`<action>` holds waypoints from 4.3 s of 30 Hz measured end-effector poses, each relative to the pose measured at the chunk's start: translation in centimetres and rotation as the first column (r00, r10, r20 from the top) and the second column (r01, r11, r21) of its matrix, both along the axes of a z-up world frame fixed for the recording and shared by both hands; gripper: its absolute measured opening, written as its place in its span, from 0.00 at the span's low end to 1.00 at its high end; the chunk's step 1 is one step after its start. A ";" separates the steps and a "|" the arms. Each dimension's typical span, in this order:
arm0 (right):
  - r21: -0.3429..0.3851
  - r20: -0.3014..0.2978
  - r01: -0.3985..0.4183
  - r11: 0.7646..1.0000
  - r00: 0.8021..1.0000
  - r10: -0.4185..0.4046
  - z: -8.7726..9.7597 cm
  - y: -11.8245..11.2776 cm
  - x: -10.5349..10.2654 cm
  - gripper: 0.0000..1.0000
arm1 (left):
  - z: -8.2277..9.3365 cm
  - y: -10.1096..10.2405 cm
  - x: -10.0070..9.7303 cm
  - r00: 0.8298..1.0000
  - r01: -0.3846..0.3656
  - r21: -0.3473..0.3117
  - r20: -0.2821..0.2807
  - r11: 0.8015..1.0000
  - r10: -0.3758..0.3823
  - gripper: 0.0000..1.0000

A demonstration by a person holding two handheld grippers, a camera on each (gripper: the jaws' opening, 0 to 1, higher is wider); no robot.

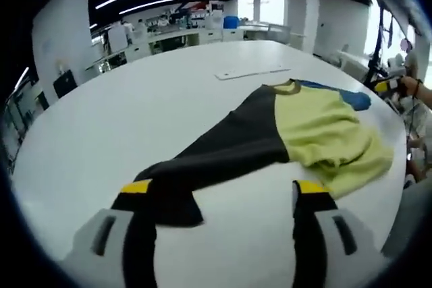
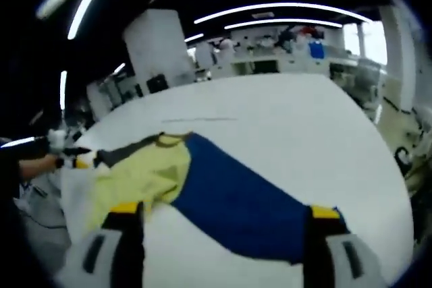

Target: Fold the garment on the visible template until the final outline fits inside the template.

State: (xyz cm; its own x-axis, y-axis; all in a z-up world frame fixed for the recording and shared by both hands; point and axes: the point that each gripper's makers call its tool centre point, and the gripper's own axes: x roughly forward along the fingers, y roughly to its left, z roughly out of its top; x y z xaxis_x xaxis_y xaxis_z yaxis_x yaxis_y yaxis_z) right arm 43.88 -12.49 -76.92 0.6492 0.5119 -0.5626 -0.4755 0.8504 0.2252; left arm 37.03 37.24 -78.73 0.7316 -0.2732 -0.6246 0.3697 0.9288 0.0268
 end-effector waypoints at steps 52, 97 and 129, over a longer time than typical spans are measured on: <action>-0.047 0.041 -0.350 0.935 0.935 0.352 0.3 10.3 -13.3 0.99 | -0.3 -31.1 -7.4 0.869 0.494 -0.083 0.066 0.866 -0.490 0.46; -0.045 0.042 -0.292 0.955 0.955 0.293 -0.7 11.2 -12.8 0.99 | 1.4 -25.5 -3.6 0.958 0.235 -0.480 -0.035 0.845 -0.286 0.00; -0.018 0.056 -0.254 0.967 0.965 0.254 -0.2 11.8 -11.6 0.97 | -3.6 -15.8 1.4 0.997 -0.012 -0.317 -0.075 0.948 -0.013 0.01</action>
